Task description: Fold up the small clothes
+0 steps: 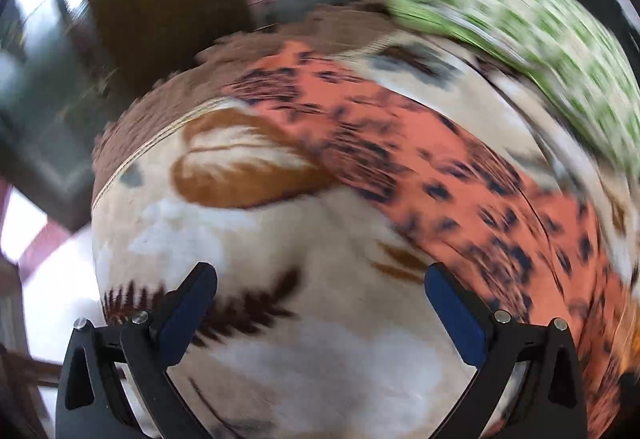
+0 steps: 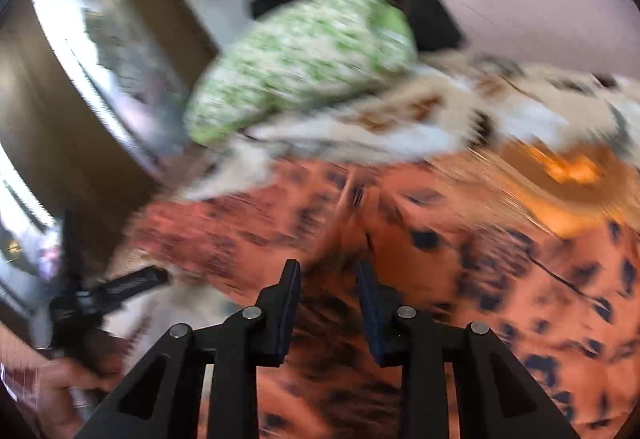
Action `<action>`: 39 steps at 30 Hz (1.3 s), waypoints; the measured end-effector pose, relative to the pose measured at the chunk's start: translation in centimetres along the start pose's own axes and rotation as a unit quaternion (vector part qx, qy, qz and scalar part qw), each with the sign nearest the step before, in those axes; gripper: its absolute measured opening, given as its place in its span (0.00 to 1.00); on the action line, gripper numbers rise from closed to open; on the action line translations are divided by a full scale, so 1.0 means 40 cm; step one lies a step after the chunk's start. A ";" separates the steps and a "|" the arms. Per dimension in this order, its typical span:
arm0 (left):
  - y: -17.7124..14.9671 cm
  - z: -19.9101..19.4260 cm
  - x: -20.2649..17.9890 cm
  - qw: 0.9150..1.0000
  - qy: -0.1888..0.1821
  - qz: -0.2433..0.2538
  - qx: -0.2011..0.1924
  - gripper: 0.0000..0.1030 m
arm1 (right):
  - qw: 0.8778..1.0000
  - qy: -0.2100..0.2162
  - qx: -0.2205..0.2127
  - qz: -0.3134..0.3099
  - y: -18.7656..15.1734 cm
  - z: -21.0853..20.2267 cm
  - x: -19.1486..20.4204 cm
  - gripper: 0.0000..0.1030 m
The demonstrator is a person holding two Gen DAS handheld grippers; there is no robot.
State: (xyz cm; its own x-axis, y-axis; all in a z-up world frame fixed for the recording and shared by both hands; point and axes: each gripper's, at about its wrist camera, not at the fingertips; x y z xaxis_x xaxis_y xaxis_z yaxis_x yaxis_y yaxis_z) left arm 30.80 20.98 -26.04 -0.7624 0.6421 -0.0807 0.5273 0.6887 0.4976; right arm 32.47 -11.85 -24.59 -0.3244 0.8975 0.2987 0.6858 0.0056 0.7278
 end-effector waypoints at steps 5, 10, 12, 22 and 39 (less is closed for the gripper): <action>0.051 0.016 0.087 0.999 -0.003 -0.054 0.007 1.00 | 0.996 -0.054 0.070 -0.001 -0.040 0.083 -0.007 0.31; 0.104 0.061 0.171 0.994 0.001 -0.106 0.020 1.00 | 0.995 -0.018 0.085 0.050 -0.074 0.075 -0.053 0.32; 0.124 0.066 0.210 0.991 -0.004 -0.134 0.014 1.00 | 0.997 -0.012 0.063 0.032 -0.081 0.021 -0.039 0.32; 0.176 0.152 0.194 0.971 -0.168 -0.158 0.072 1.00 | 0.998 0.034 0.023 0.046 -0.259 -0.298 -0.131 0.81; 0.277 0.237 0.127 0.964 -0.194 -0.182 0.008 0.81 | 0.992 0.008 0.023 0.122 -0.264 -0.297 -0.269 0.49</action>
Point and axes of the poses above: each gripper's, at about its wrist camera, not at the fingertips, and z roughly the way its jaws point, x to its left, y to its top, and after that the axes turned 10 degrees about -z, right-handed
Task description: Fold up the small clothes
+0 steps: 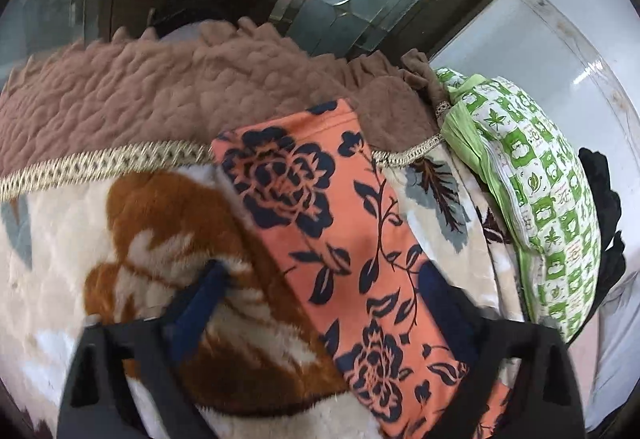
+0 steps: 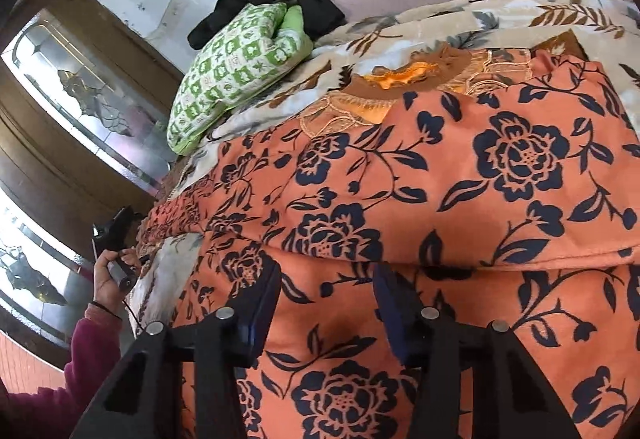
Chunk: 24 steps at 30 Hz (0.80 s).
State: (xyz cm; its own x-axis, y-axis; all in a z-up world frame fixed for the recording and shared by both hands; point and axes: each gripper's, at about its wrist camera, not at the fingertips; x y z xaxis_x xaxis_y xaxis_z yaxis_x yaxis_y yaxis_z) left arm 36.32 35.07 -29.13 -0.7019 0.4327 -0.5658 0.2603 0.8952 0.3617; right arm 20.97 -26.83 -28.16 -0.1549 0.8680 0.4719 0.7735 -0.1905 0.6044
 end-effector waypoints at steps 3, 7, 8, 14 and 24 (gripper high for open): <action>0.006 0.022 -0.018 1.000 -0.018 0.020 0.009 0.23 | 1.000 0.002 -0.006 0.010 0.001 -0.002 -0.007 0.49; -0.004 0.066 -0.009 0.999 -0.025 0.021 0.033 0.07 | 1.000 -0.004 -0.011 0.008 0.001 -0.005 -0.004 0.49; -0.008 0.063 -0.015 0.999 -0.021 0.030 0.027 0.07 | 1.000 -0.007 -0.012 0.008 0.001 -0.005 -0.003 0.49; -0.069 -0.052 -0.134 0.993 -0.037 0.110 -0.014 0.06 | 0.999 -0.030 -0.032 0.018 0.015 -0.015 -0.020 0.49; -0.654 -0.348 -0.481 0.912 -0.145 0.383 0.001 0.05 | 0.975 -0.087 -0.137 0.149 0.056 -0.183 -0.195 0.49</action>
Point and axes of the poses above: each gripper's, at about its wrist camera, not at the fingertips, and z roughly the way its jaws point, x to its left, y to its top, and after that the axes turned 10 degrees about -z, right-handed
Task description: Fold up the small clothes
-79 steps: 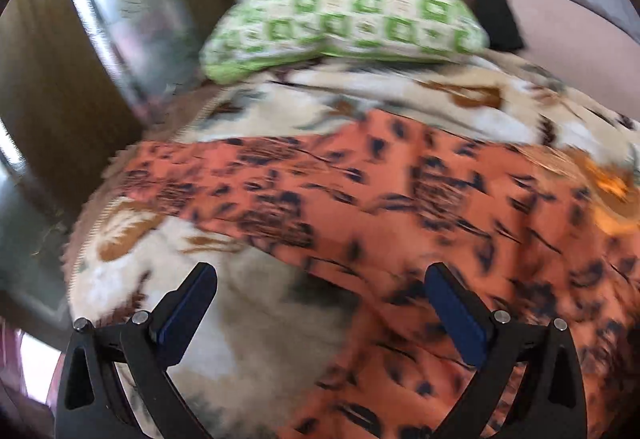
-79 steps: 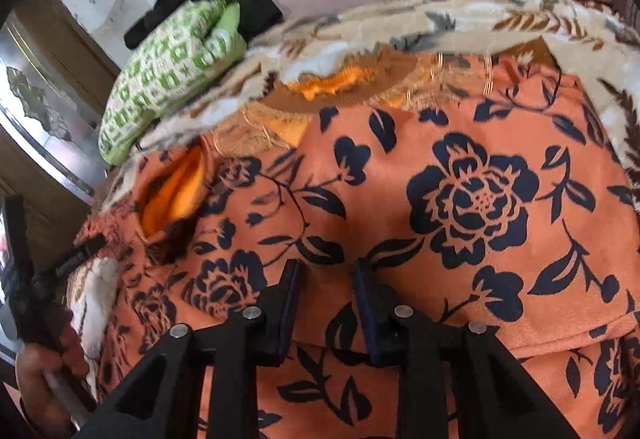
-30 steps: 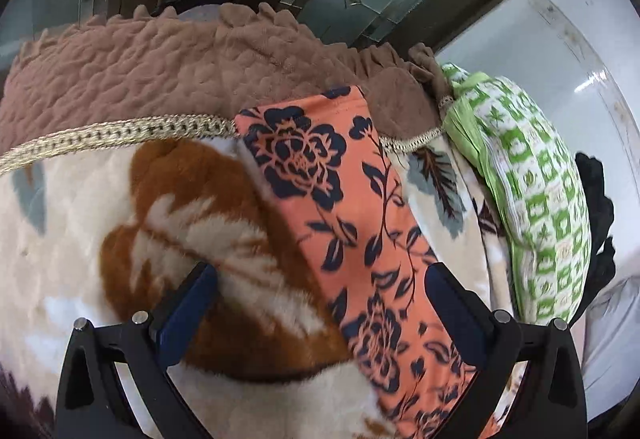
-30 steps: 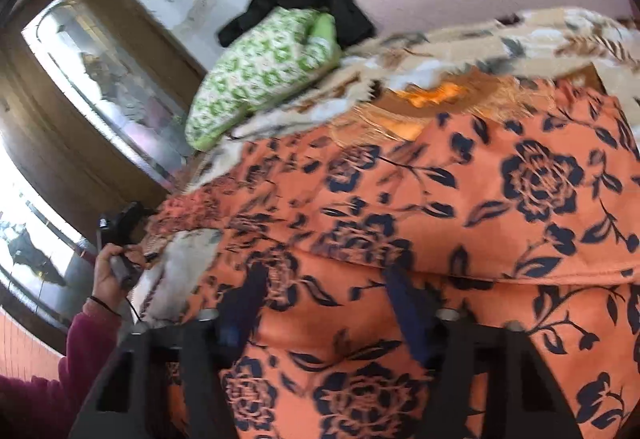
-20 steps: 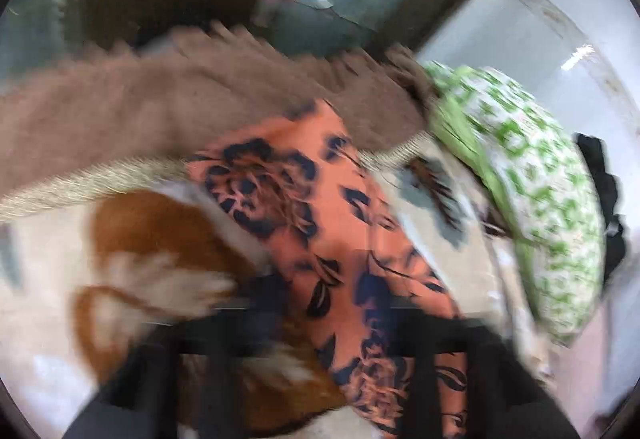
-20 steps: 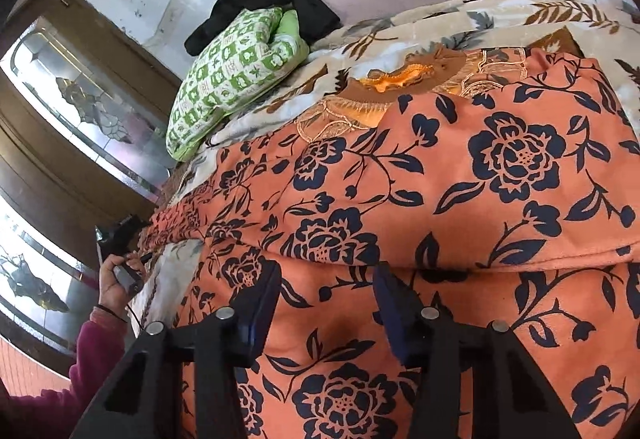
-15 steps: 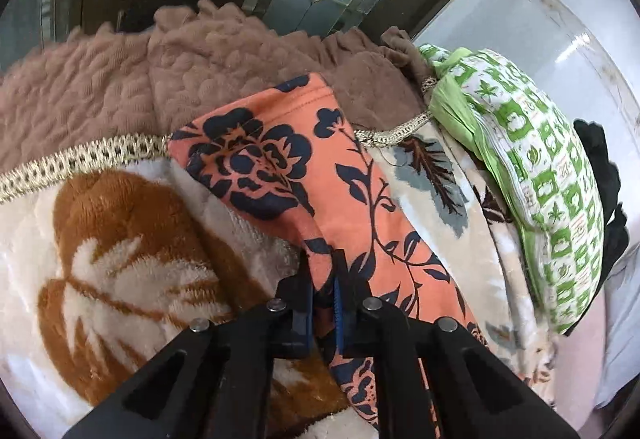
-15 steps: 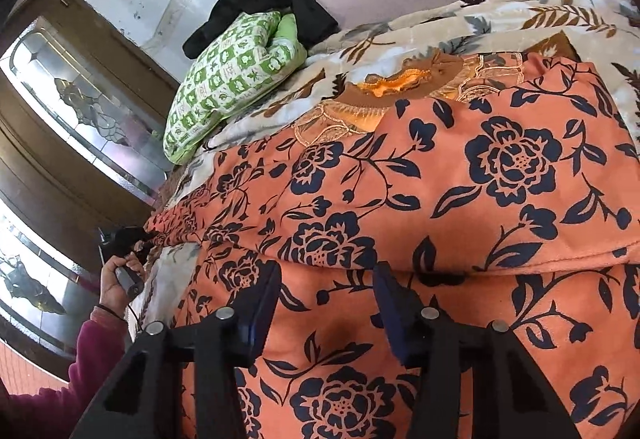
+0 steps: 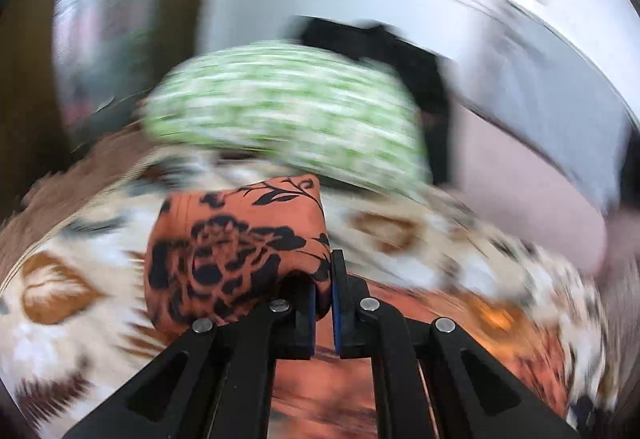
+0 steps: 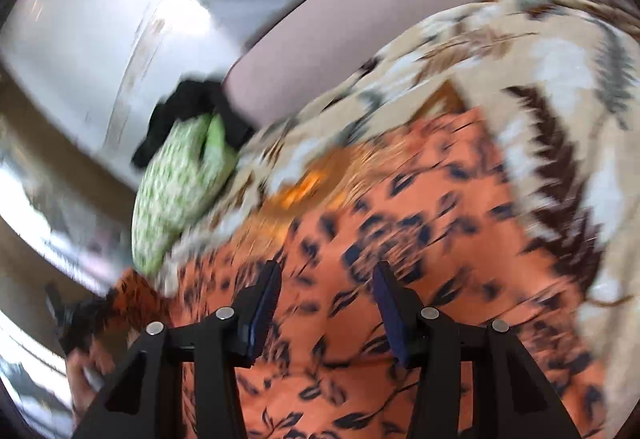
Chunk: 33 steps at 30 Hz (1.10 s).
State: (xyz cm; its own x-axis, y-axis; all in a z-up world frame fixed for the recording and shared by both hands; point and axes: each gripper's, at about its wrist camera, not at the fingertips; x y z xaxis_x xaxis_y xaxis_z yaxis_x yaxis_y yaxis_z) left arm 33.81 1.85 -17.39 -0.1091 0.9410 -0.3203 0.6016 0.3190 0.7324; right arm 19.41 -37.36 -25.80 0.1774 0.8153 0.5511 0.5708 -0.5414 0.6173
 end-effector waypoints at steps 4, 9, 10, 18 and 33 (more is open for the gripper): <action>-0.205 0.043 -0.323 0.987 -0.063 0.116 0.089 0.06 | 0.997 -0.008 -0.051 0.054 0.054 -0.074 -0.086 0.49; -0.477 0.041 -0.517 0.931 -0.060 0.300 0.199 0.12 | 0.992 -0.025 -0.086 0.092 0.090 -0.136 -0.158 0.49; -0.489 0.034 -0.509 0.930 -0.049 0.310 0.193 0.18 | 0.991 -0.025 -0.086 0.098 0.096 -0.143 -0.169 0.51; -0.316 -0.097 -0.211 0.973 -0.102 0.173 0.116 0.68 | 0.995 0.005 -0.050 0.082 0.095 -0.113 -0.144 0.65; -0.232 0.141 0.148 0.982 0.091 -0.011 0.165 0.68 | 0.917 -0.117 0.067 -0.377 -0.107 0.121 0.288 0.66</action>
Point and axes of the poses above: each gripper's, at about its wrist camera, not at the fingertips, and z roughly the way its jaws point, x to its left, y to its top, and after that the axes turned 10 degrees about -z, right-handed
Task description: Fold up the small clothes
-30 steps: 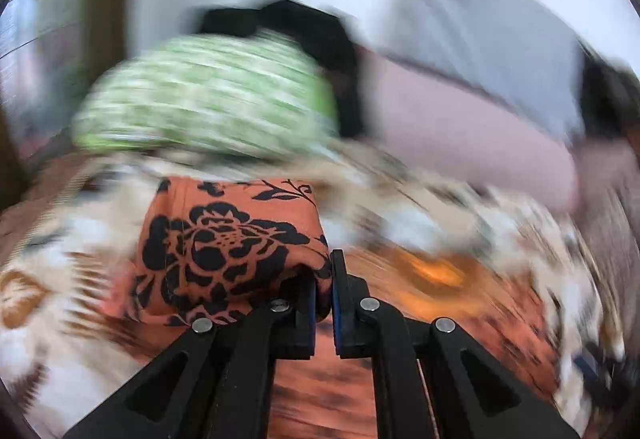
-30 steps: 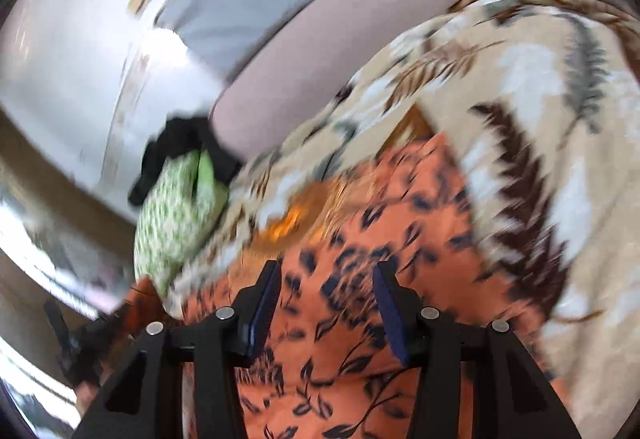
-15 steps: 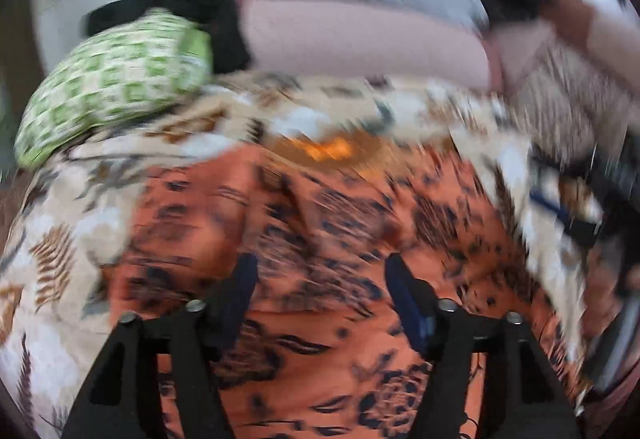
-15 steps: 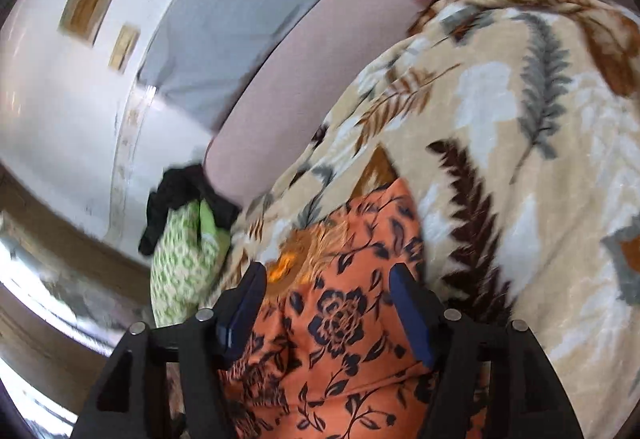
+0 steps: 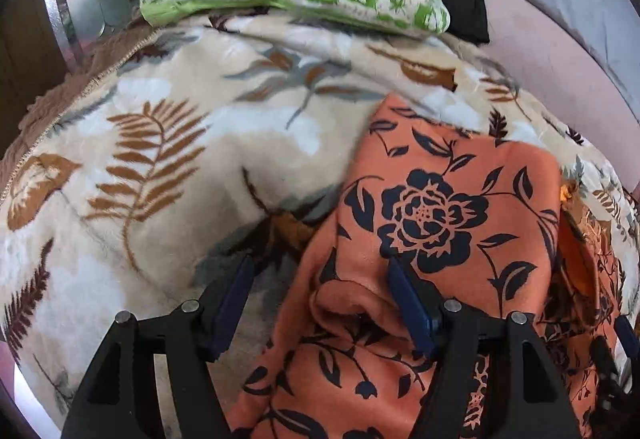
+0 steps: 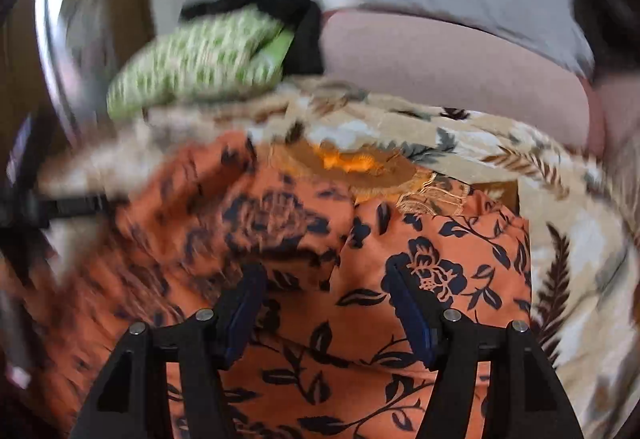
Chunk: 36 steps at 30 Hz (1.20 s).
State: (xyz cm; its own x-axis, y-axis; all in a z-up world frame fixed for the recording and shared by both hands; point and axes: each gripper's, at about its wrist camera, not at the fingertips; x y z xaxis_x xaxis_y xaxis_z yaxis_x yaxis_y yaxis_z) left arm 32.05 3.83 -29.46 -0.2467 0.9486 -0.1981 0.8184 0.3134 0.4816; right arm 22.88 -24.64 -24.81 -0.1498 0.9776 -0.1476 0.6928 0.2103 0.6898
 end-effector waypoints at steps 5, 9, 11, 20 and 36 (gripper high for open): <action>0.007 0.019 0.011 1.000 -0.012 0.000 0.018 0.68 | 0.992 -0.083 0.028 -0.095 0.038 0.081 0.069 0.66; 0.013 0.028 0.028 0.999 -0.025 -0.009 0.034 0.69 | 0.984 -0.106 0.023 -0.144 0.101 0.123 0.104 0.39; 0.013 0.027 0.037 0.999 -0.030 -0.016 0.039 0.69 | 0.986 -0.103 0.025 -0.127 0.133 0.120 0.084 0.08; 0.007 0.015 0.037 0.999 -0.024 -0.021 0.028 0.70 | 0.976 -0.083 0.008 0.201 -0.016 -0.040 -0.278 0.05; -0.038 -0.077 -0.060 0.994 0.019 0.070 -0.077 0.70 | 0.923 0.032 0.008 0.383 -0.204 -0.128 -0.437 0.17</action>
State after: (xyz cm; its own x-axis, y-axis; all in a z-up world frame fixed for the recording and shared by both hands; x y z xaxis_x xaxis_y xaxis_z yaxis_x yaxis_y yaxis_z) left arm 29.82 1.20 -27.09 -0.1566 0.9836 -0.0891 0.7576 0.1775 0.6282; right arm 16.24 -43.43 -24.22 0.3472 0.8379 0.4212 0.6237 -0.5417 0.5636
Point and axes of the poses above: each gripper's, at about its wrist camera, not at the fingertips, and z roughly the way its jaws point, x to its left, y to its top, and after that the axes turned 10 degrees about -z, right-handed
